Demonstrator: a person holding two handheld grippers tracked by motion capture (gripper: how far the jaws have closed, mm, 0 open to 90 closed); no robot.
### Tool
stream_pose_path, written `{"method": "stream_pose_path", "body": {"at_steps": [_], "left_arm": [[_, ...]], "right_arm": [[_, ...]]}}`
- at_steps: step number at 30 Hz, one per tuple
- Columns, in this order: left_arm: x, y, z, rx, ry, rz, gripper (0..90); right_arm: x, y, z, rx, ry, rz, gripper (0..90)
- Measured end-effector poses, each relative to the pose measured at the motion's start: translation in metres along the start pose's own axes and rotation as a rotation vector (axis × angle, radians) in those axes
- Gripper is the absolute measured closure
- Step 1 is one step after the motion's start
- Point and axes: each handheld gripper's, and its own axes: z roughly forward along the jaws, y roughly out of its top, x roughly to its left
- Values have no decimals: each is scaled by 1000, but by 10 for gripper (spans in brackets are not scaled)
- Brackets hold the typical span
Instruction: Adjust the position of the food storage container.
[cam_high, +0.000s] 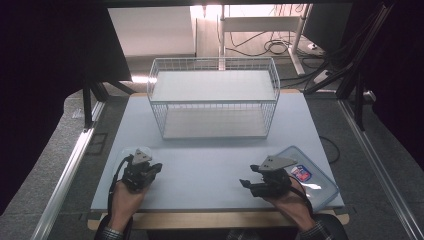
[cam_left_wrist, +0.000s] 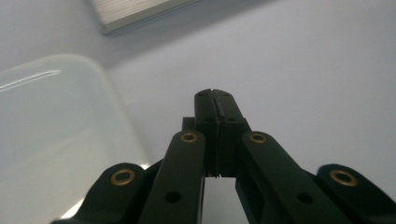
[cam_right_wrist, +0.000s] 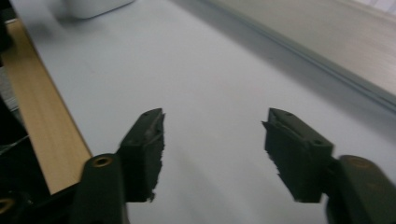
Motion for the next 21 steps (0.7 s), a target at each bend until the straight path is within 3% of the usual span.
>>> {"method": "stream_pose_path", "body": {"at_steps": [1,4,5,6,7,8,9,14,17,21], "left_arm": [[-4,0,1,1,-8,13,900],[-14,0,6,7,-38,49,900],[-18,0,8,11,-48,63,900],[-18,0,8,11,-48,63,900],[-19,0,9,13,-62,68,900],[-20,0,10,15,-66,71,900],[-20,0,10,15,-66,71,900],[-20,-1,13,7,-107,52,897],[-22,0,15,8,-127,56,894],[-26,0,17,18,-132,74,891]], "right_arm": [[-7,0,-10,-8,-42,28,519],[-16,0,-22,-5,-79,60,618],[-25,-3,-34,14,-129,101,746],[-25,-3,-34,14,-129,101,746],[-30,-7,-40,19,-150,129,792],[-40,-16,-54,15,-178,187,866],[-40,-16,-54,15,-178,187,866],[-52,-39,-87,13,-298,239,893],[-54,-47,-97,19,-334,252,893],[-53,-64,-122,12,-437,288,893]]}}
